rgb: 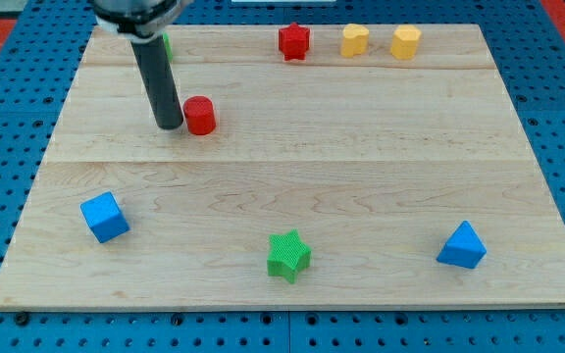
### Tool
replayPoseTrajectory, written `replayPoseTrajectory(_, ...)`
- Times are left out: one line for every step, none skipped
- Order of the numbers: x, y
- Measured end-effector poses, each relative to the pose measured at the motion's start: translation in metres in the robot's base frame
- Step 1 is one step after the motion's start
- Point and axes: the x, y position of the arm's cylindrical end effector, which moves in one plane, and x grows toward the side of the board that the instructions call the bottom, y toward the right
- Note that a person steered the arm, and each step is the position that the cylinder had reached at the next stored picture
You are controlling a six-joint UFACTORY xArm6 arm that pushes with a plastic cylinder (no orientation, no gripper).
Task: Move the red circle to the left of the red star
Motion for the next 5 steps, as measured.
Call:
replayPoseTrajectory(0.010,0.038)
replayPoseTrajectory(-0.042,0.044)
replayPoseTrajectory(-0.089,0.044)
replayPoseTrajectory(-0.088,0.010)
replayPoseTrajectory(-0.097,-0.005)
